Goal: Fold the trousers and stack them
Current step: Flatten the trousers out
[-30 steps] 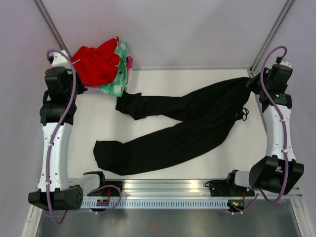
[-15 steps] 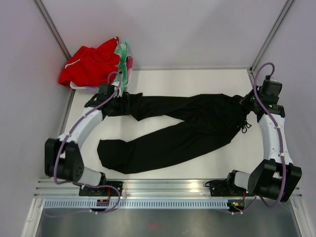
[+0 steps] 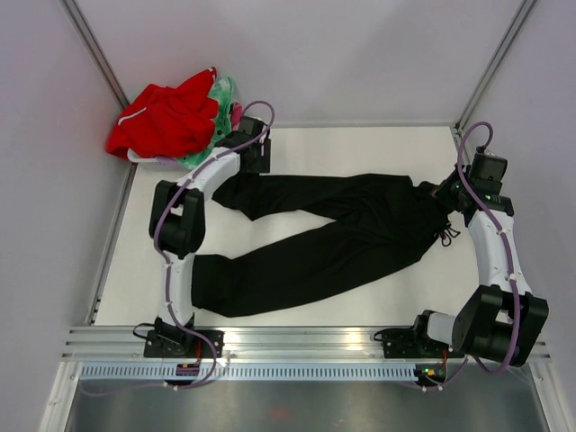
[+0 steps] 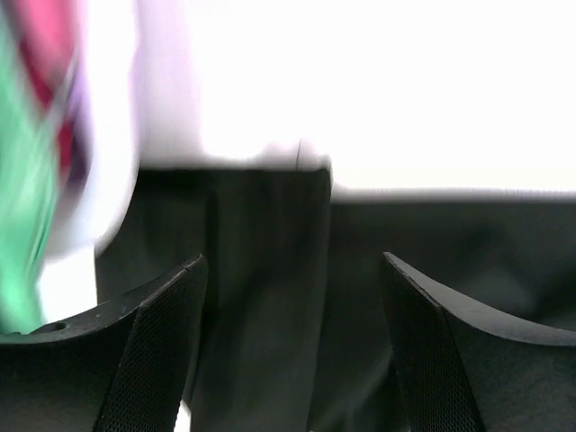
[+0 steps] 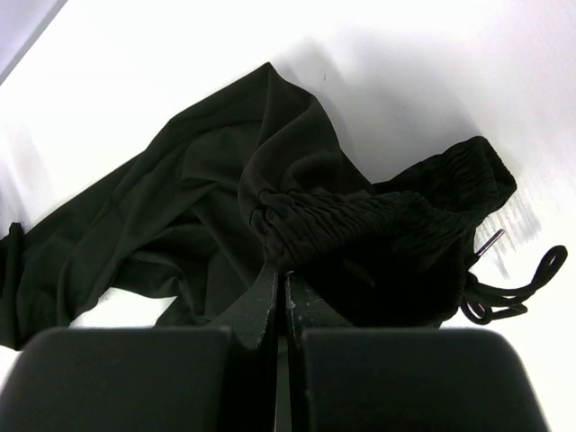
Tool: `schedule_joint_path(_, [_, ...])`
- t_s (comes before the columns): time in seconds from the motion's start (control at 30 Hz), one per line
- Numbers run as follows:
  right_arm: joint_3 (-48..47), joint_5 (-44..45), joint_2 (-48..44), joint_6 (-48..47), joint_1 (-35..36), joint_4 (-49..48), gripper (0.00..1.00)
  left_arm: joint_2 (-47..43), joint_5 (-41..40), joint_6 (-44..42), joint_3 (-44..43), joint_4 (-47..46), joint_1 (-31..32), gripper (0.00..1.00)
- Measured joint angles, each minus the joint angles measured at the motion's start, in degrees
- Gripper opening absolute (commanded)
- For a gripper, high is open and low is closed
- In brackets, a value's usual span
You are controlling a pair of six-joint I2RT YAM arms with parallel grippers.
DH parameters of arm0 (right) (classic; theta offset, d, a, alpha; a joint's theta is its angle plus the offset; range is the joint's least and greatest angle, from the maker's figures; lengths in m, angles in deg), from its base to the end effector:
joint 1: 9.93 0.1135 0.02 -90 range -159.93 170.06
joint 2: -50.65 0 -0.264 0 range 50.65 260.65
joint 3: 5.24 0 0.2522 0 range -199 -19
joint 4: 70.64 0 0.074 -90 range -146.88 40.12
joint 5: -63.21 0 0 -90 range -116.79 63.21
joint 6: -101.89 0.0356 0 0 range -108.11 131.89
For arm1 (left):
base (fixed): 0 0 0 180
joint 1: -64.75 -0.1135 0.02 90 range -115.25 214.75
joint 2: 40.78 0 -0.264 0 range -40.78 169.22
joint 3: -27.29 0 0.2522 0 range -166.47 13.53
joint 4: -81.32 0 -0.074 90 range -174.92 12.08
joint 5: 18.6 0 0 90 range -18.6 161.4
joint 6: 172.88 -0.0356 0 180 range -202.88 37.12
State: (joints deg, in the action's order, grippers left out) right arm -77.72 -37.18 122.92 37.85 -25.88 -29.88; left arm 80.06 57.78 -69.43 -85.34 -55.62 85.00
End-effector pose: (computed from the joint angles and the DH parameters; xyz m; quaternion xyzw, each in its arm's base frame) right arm 0.2658 -0.0693 0.2950 0.2881 0.8583 0.1183 0.4078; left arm 0.4466 -0.1558 0.2194 0.0163 0.9375 0.0116 0.3475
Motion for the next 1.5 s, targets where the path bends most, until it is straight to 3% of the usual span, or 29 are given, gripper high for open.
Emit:
schedule_joint_path(0.17, [0.5, -0.3, 0.4, 0.3, 0.0, -0.4, 0.0, 11.7, -3.5, -1.0, -13.2, 3.1, 0.7, 0.79])
schedule_joint_path(0.37, [0.6, -0.3, 0.9, 0.4, 0.0, -0.5, 0.0, 16.5, -6.1, -1.6, -16.7, 5.7, 0.6, 0.63])
schedule_joint_path(0.47, [0.6, -0.3, 0.9, 0.4, 0.0, -0.5, 0.0, 16.6, -7.5, -2.1, -16.8, 6.4, 0.6, 0.26])
schedule_joint_path(0.5, [0.6, -0.3, 0.9, 0.4, 0.0, -0.5, 0.0, 16.7, -7.7, -2.1, -16.8, 6.7, 0.6, 0.04])
schedule_joint_path(0.67, [0.6, -0.3, 0.9, 0.5, 0.0, -0.5, 0.0, 14.8, -7.6, -1.0, -13.4, 6.0, 0.6, 0.02])
schedule_joint_path(0.8, [1.1, -0.3, 0.9, 1.0, 0.0, -1.0, 0.0, 2.9, -5.8, 1.5, 1.0, 4.5, 0.6, 0.02])
schedule_joint_path(0.97, [2.4, -0.5, 0.9, 1.5, 0.0, -1.5, 0.0, -26.1, -5.0, 5.6, 19.7, 1.7, 0.6, 0.02])
schedule_joint_path(1.1, [4.0, -1.4, 0.9, 2.4, 0.0, -3.1, 0.0, -47.1, -9.6, 12.3, 29.3, 0.7, 0.1, 0.02])
schedule_joint_path(1.23, [4.9, -1.9, 1.6, 3.3, 0.0, -4.4, 0.0, -57.9, -13.7, 22.5, 42.2, 3.8, -4.6, 0.02])
schedule_joint_path(1.33, [5.0, -1.9, 3.2, 3.7, 0.0, -5.6, 0.0, -60.4, -13.2, 27.4, 52.7, 8.5, -10.5, 0.19])
schedule_joint_path(1.37, [5.0, -1.8, 3.7, 3.8, 0.0, -5.9, 0.0, -61.0, -12.8, 28.4, 54.9, 10.0, -11.7, 0.54])
schedule_joint_path(1.47, [5.0, -1.7, 5.1, 3.8, 0.0, -6.2, 0.0, -64.3, -11.3, 30.8, 58.8, 14.0, -13.2, 0.97])
schedule_joint_path(1.5, [5.0, -1.6, 5.3, 3.8, 0.0, -6.3, 0.0, -65.4, -10.8, 31.1, 58.9, 14.5, -13.4, 1.0])
